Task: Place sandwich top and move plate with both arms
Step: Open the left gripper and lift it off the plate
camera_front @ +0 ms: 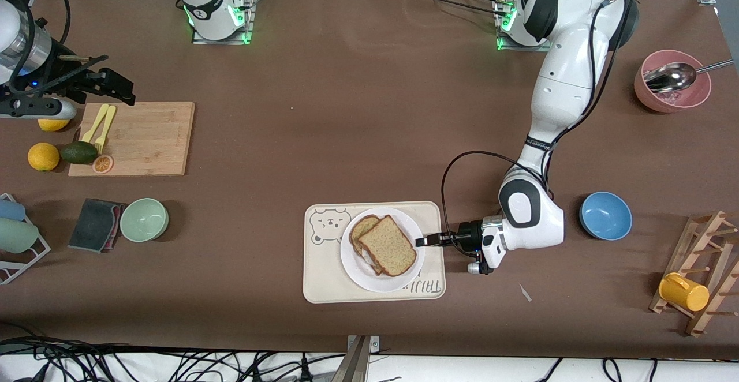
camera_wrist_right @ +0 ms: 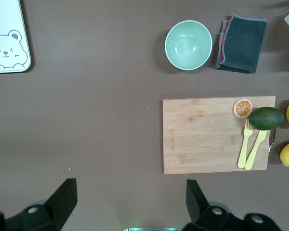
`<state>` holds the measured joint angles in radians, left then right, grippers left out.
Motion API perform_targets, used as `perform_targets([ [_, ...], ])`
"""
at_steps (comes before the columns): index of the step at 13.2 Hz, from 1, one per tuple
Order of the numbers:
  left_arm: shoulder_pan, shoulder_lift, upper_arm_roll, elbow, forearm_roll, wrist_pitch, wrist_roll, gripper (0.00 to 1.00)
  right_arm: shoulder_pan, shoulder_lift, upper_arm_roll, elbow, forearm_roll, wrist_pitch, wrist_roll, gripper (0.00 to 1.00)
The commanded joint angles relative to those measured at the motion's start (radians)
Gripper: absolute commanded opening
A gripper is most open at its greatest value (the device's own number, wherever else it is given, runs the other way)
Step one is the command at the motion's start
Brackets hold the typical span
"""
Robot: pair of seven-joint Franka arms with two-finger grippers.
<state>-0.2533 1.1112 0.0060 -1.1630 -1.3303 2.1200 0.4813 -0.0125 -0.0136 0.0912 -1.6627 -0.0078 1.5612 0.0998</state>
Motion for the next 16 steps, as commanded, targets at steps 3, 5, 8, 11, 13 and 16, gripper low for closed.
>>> perform_targets([
  [3,0.006,0.007,0.002,0.035,0.022,-0.012,-0.03,0.65,-0.003,-0.005,0.002,-0.002,-0.014,0.005,-0.006,1.0],
  [5,0.003,0.004,0.003,0.036,0.029,-0.015,-0.03,0.65,-0.003,-0.005,0.002,-0.002,-0.014,0.005,-0.008,1.0],
  [8,0.003,0.002,0.006,0.035,0.031,-0.018,-0.032,0.64,-0.003,-0.005,0.001,0.0,-0.017,0.005,-0.032,1.0],
  [11,0.006,-0.027,0.006,0.037,0.138,-0.021,-0.094,0.6,-0.004,-0.005,-0.002,0.0,-0.017,0.005,-0.04,1.0],
  [13,0.008,-0.04,0.003,0.046,0.242,-0.023,-0.16,0.6,-0.004,-0.005,-0.004,0.0,-0.017,0.005,-0.051,1.0],
  [16,0.008,-0.066,0.008,0.045,0.273,-0.061,-0.17,0.6,-0.004,-0.005,-0.004,0.0,-0.017,0.005,-0.051,1.0],
])
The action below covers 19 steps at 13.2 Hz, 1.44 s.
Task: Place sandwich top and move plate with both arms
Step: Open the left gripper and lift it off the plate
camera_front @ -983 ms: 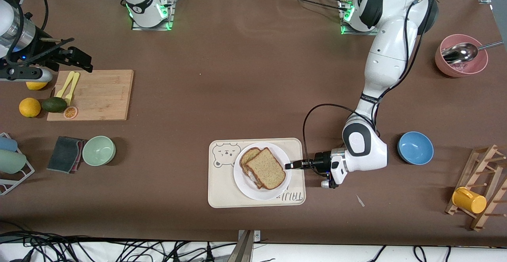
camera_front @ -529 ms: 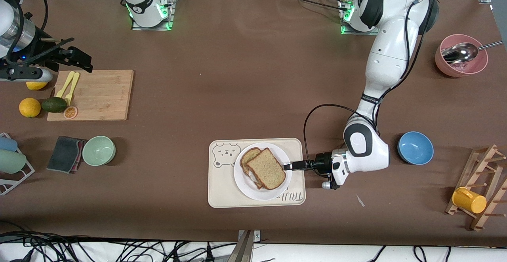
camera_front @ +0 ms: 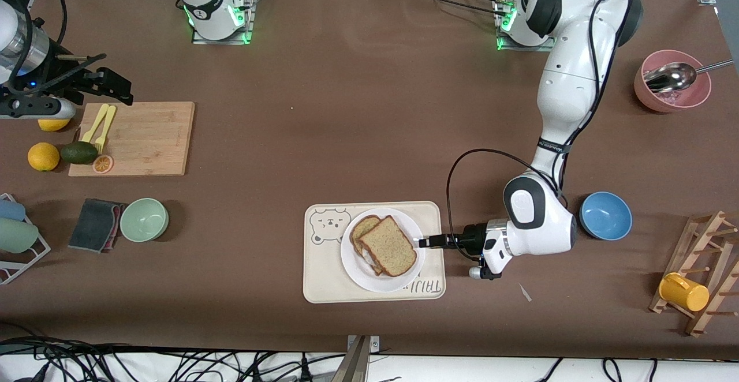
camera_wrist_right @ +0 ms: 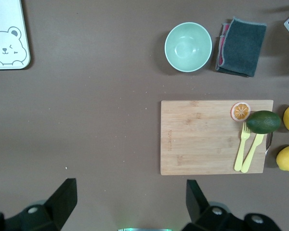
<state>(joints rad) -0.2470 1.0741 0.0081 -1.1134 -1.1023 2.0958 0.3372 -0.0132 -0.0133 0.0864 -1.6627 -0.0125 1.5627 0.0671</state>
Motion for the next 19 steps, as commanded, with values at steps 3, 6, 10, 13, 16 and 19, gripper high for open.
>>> perform_targets([
  [3,0.021,-0.08,0.006,-0.017,0.168,-0.051,-0.026,0.6,-0.004,-0.005,0.001,0.0,-0.012,0.004,-0.018,1.0],
  [6,0.031,-0.132,0.007,-0.009,0.364,-0.163,-0.043,0.59,-0.004,-0.005,0.001,0.0,-0.012,0.005,-0.018,1.0],
  [10,0.04,-0.22,0.015,-0.016,0.591,-0.281,-0.05,0.59,-0.005,-0.005,0.001,0.0,-0.012,0.004,-0.018,1.0],
  [13,0.041,-0.308,0.019,-0.017,0.795,-0.399,-0.067,0.61,-0.005,-0.005,0.001,0.0,-0.012,0.004,-0.02,1.0],
  [16,0.049,-0.408,0.024,-0.02,0.92,-0.525,-0.067,0.63,-0.005,-0.005,0.001,0.0,-0.012,-0.001,-0.021,1.0],
  [19,0.063,-0.511,0.036,-0.02,0.995,-0.679,-0.066,0.68,-0.007,-0.007,-0.001,0.0,-0.012,-0.007,-0.03,1.0],
])
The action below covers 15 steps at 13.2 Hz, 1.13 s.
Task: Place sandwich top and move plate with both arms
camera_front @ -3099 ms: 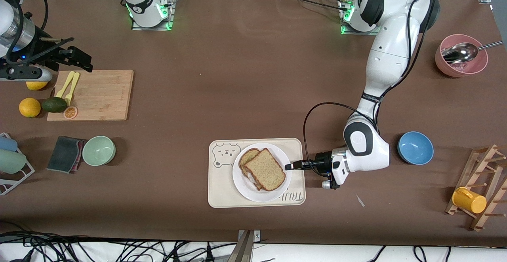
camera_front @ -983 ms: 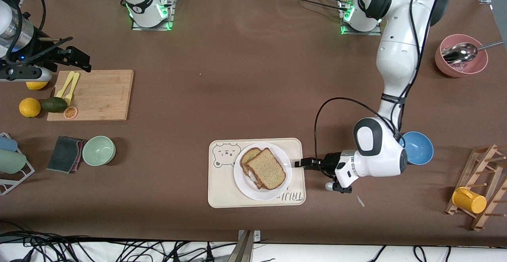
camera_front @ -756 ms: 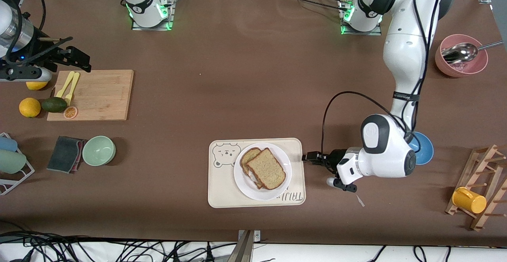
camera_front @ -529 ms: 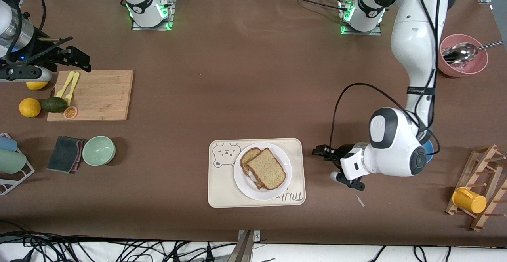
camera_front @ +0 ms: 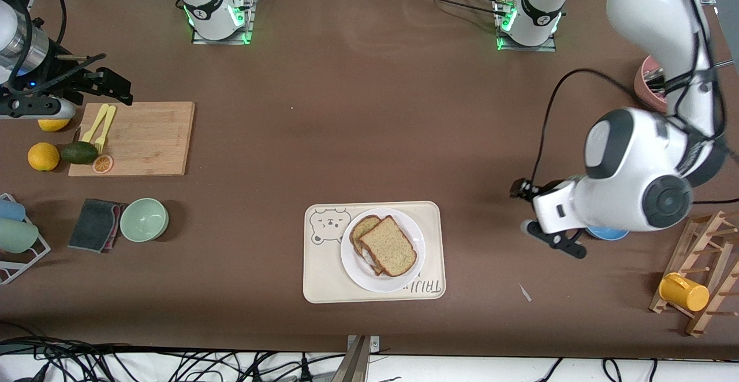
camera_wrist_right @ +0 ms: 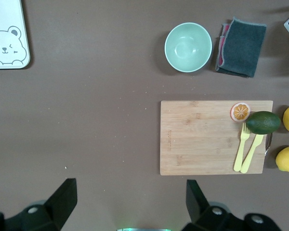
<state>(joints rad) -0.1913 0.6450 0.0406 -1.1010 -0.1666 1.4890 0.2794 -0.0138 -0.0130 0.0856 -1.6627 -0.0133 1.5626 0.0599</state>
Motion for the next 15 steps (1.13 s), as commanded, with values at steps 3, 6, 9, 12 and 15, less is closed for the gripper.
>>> perform_targets([
  [3,0.015,-0.183,0.004,-0.031,0.107,-0.183,-0.008,0.67,-0.006,-0.007,0.0,0.0,-0.011,-0.007,-0.023,1.0],
  [6,0.015,-0.266,0.004,-0.033,0.151,-0.246,-0.019,0.68,-0.005,-0.008,-0.001,0.0,-0.011,-0.009,-0.023,1.0],
  [9,0.019,-0.388,0.005,-0.116,0.162,-0.25,-0.02,1.0,-0.006,-0.008,-0.001,0.001,-0.011,-0.007,-0.023,1.0],
  [12,0.071,-0.516,-0.002,-0.277,0.162,-0.172,-0.019,1.0,-0.005,-0.007,-0.001,0.0,-0.011,-0.004,-0.023,1.0],
  [15,0.137,-0.623,-0.047,-0.452,0.162,-0.038,-0.095,1.0,-0.006,-0.007,-0.001,0.0,-0.011,-0.003,-0.022,1.0],
])
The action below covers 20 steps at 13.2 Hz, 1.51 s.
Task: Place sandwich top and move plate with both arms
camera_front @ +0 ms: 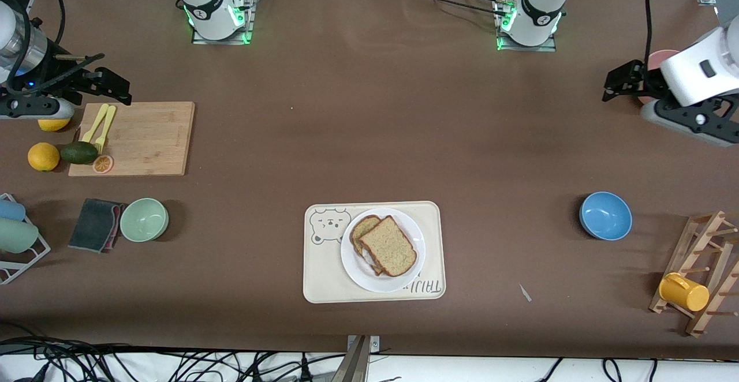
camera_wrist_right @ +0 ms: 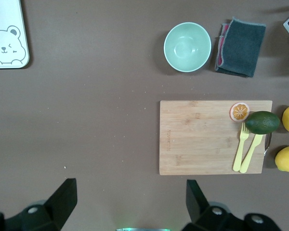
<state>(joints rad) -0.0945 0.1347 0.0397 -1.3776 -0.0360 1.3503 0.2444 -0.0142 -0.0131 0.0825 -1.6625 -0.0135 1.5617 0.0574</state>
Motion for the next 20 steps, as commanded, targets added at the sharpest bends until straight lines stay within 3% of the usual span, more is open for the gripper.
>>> perform_targets([
  [1,0.065,-0.131,-0.073,-0.214,0.031,0.136,-0.091,1.0,-0.004,-0.007,0.002,0.0,-0.009,-0.002,-0.019,1.0],
  [6,0.061,-0.155,-0.077,-0.253,0.028,0.223,-0.321,1.0,-0.004,-0.007,0.002,0.0,-0.009,0.0,-0.019,1.0],
  [10,0.039,-0.165,-0.008,-0.253,0.019,0.23,-0.318,1.0,-0.004,-0.007,0.002,0.0,-0.009,-0.003,-0.019,1.0],
  [14,0.025,-0.168,-0.014,-0.281,0.115,0.237,-0.318,1.0,-0.004,-0.007,0.002,0.0,-0.009,-0.002,-0.019,1.0],
  [20,0.026,-0.171,-0.015,-0.29,0.045,0.234,-0.307,1.0,-0.006,-0.007,0.0,0.001,-0.009,-0.002,-0.033,1.0],
])
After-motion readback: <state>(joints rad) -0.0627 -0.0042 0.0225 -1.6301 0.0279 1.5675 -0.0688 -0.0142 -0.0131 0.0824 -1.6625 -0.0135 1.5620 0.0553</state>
